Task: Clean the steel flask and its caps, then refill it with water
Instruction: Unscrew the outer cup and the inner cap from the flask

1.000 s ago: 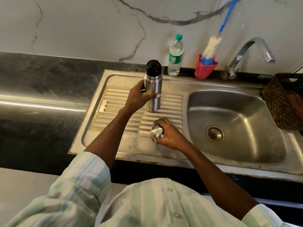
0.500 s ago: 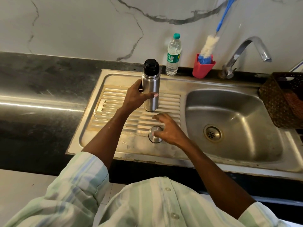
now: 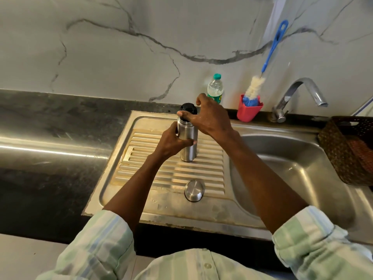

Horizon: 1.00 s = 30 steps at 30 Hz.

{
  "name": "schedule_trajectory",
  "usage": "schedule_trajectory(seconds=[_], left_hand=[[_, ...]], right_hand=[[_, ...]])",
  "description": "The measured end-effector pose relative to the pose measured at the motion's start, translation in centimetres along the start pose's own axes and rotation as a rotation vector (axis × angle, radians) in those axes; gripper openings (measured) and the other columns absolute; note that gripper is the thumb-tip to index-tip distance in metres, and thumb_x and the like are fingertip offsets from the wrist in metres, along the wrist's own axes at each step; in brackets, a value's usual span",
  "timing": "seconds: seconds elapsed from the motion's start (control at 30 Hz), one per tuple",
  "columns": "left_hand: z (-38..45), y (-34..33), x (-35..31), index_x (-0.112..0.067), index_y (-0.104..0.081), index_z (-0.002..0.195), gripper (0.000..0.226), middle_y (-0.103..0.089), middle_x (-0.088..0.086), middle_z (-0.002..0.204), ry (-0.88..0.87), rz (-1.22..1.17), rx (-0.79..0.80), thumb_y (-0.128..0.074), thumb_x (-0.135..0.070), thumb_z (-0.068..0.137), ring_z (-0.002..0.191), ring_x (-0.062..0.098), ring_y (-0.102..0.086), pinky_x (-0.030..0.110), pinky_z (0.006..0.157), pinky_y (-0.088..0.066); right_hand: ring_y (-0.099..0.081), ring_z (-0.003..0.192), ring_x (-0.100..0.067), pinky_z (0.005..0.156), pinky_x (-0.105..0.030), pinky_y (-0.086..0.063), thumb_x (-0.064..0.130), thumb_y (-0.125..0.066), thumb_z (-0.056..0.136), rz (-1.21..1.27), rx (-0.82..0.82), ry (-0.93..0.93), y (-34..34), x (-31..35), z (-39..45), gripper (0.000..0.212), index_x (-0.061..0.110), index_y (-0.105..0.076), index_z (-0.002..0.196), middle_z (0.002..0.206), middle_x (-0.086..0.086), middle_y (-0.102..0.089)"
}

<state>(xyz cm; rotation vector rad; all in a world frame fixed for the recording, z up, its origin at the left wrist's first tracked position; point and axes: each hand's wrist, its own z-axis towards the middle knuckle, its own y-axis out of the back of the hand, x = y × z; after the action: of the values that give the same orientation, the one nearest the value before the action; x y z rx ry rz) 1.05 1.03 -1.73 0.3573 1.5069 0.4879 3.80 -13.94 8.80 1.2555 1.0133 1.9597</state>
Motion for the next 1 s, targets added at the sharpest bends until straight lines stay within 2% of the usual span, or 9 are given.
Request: schedule_trajectory(seconds=[0.1, 0.2, 0.33, 0.5, 0.63, 0.7, 0.8, 0.9, 1.0], left_hand=[[0.4, -0.1, -0.9, -0.013, -0.054, 0.132, 0.076, -0.065, 0.004, 0.124, -0.002, 0.031, 0.010, -0.089, -0.037, 0.068, 0.103, 0.016, -0.061, 0.017, 0.078, -0.048], [0.7, -0.1, -0.9, -0.013, -0.057, 0.129, 0.079, -0.067, 0.007, 0.123, 0.030, 0.105, 0.005, -0.088, -0.048, 0.065, 0.105, 0.023, -0.065, 0.033, 0.088, -0.056], [0.5, 0.0, -0.9, -0.013, -0.061, 0.123, 0.069, -0.070, 0.008, 0.117, 0.014, 0.146, -0.027, -0.088, -0.043, 0.067, 0.101, 0.024, -0.067, 0.035, 0.086, -0.056], [0.3, -0.1, -1.3, -0.015, -0.061, 0.121, 0.067, -0.072, 0.006, 0.108, -0.002, 0.173, -0.070, -0.088, -0.042, 0.065, 0.092, 0.023, -0.067, 0.037, 0.081, -0.057], [0.3, 0.4, -1.0, -0.020, -0.061, 0.122, 0.064, -0.070, 0.003, 0.110, -0.031, 0.153, -0.016, -0.088, -0.038, 0.067, 0.092, 0.019, -0.065, 0.028, 0.077, -0.054], [0.4, 0.6, -1.0, -0.020, -0.060, 0.122, 0.064, -0.069, 0.004, 0.112, -0.020, 0.151, 0.009, -0.088, -0.037, 0.068, 0.092, 0.017, -0.064, 0.029, 0.079, -0.055], [0.4, 0.6, -1.1, -0.021, -0.058, 0.124, 0.067, -0.069, 0.004, 0.115, -0.009, 0.144, 0.018, -0.088, -0.040, 0.067, 0.098, 0.020, -0.065, 0.035, 0.085, -0.057], [0.3, 0.5, -1.2, -0.020, -0.057, 0.128, 0.071, -0.068, 0.005, 0.119, -0.024, 0.161, 0.003, -0.088, -0.040, 0.068, 0.103, 0.022, -0.064, 0.036, 0.086, -0.056], [0.2, 0.5, -1.3, -0.016, -0.058, 0.128, 0.072, -0.068, 0.007, 0.118, 0.008, 0.158, -0.004, -0.088, -0.040, 0.068, 0.101, 0.023, -0.064, 0.039, 0.087, -0.056]], right_hand=[[-0.063, 0.094, -0.024, 0.076, -0.033, -0.048, 0.084, -0.048, 0.075, -0.188, 0.071, 0.047, 0.1, 0.7, 1.2, 0.083, 0.013, -0.049, 0.118, 0.107, -0.007, -0.064], [-0.064, 0.098, -0.028, 0.077, -0.034, -0.046, 0.084, -0.046, 0.077, -0.283, 0.072, 0.088, -0.6, 0.9, 1.6, 0.083, 0.014, -0.049, 0.122, 0.109, -0.009, -0.066], [-0.064, 0.093, -0.026, 0.072, -0.032, -0.043, 0.070, -0.051, 0.085, -0.263, 0.068, 0.146, -1.1, 0.5, 1.8, 0.063, 0.016, -0.049, 0.118, 0.108, -0.008, -0.067], [-0.058, 0.089, -0.021, 0.073, -0.032, -0.043, 0.059, -0.060, 0.085, -0.143, 0.171, 0.196, -0.4, -0.1, 2.1, 0.051, 0.016, -0.051, 0.111, 0.103, -0.004, -0.064], [-0.054, 0.107, -0.023, 0.088, -0.035, -0.048, 0.043, -0.068, 0.087, 0.028, 0.406, 0.250, 1.0, -0.5, 2.6, 0.055, 0.016, -0.051, 0.131, 0.120, -0.006, -0.056], [-0.046, 0.115, -0.023, 0.095, -0.035, -0.045, 0.032, -0.069, 0.087, 0.052, 0.506, 0.263, 1.5, -0.5, 3.0, 0.058, 0.019, -0.047, 0.139, 0.127, -0.007, -0.048], [-0.036, 0.125, -0.023, 0.102, -0.037, -0.040, 0.018, -0.069, 0.086, 0.034, 0.584, 0.281, 1.9, 0.1, 3.2, 0.055, 0.025, -0.049, 0.137, 0.140, -0.002, -0.041], [-0.040, 0.123, -0.022, 0.099, -0.034, -0.040, 0.040, -0.073, 0.082, -0.018, 0.496, 0.243, 1.8, 0.9, 2.9, 0.064, 0.020, -0.048, 0.137, 0.139, -0.003, -0.040], [-0.050, 0.096, -0.020, 0.080, -0.032, -0.043, 0.063, -0.063, 0.082, -0.259, 0.344, 0.119, 1.5, 1.8, 2.6, 0.065, 0.012, -0.055, 0.122, 0.117, -0.007, -0.052]])
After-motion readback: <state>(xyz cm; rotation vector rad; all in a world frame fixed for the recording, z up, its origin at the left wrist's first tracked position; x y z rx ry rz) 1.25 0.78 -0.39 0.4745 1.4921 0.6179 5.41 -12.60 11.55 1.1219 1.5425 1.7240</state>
